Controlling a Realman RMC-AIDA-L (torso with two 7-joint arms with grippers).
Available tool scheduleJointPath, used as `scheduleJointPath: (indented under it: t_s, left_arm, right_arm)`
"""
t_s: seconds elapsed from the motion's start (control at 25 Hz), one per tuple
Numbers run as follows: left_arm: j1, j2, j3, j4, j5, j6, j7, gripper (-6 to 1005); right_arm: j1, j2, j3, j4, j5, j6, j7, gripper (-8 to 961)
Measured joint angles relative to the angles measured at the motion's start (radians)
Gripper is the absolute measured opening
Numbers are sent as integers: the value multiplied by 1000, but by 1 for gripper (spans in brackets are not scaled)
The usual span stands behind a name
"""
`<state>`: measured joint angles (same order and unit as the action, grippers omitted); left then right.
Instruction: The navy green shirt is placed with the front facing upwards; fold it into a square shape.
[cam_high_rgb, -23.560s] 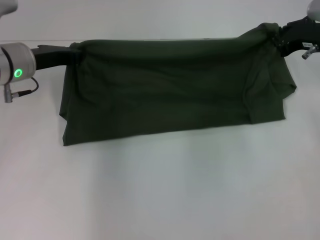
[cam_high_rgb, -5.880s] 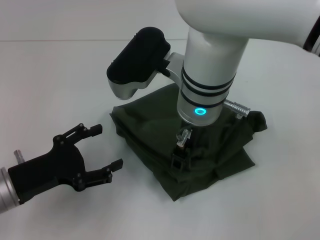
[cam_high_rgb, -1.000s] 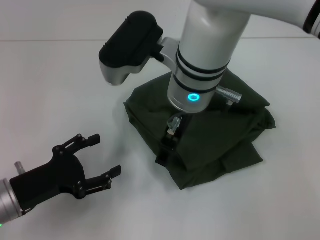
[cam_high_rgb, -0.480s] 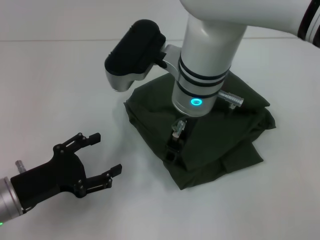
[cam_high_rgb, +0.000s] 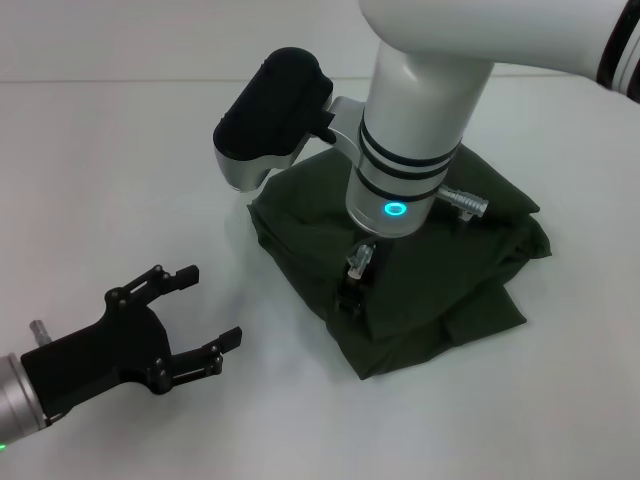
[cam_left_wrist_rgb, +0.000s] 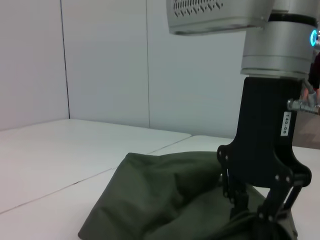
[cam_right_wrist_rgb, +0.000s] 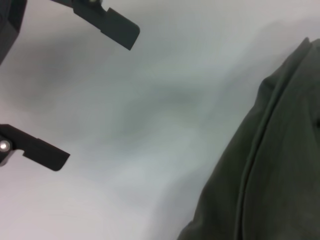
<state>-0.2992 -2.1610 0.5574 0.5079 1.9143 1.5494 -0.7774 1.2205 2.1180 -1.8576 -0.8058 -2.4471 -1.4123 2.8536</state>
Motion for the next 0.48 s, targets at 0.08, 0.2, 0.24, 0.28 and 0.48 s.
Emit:
scheduleJointPath:
  t_s: [0.08,0.2,0.24,0.28,0.48]
  left_arm:
    - [0,0,1,-1,0,-2,0,900]
    - [-2,0,1,-3,0,-3,0,900]
    - [-3,0,0,-3,0,-3,0,900]
    - [-3,0,0,-3,0,-3,0,900]
    - [-4,-1,-1,-5,-2,-4,-2,899]
  right_arm:
    - [0,-1,2,0,-2,-3,-5,435]
    - [-1,-3,5,0,-5,-8,-13,305]
    - [-1,-4,5,-2,-6,-8,-15,256]
    - [-2,-5,5,-3,-6,-9,-17,206]
    - [-20,-10,10,-29,-28,-24,-24,65]
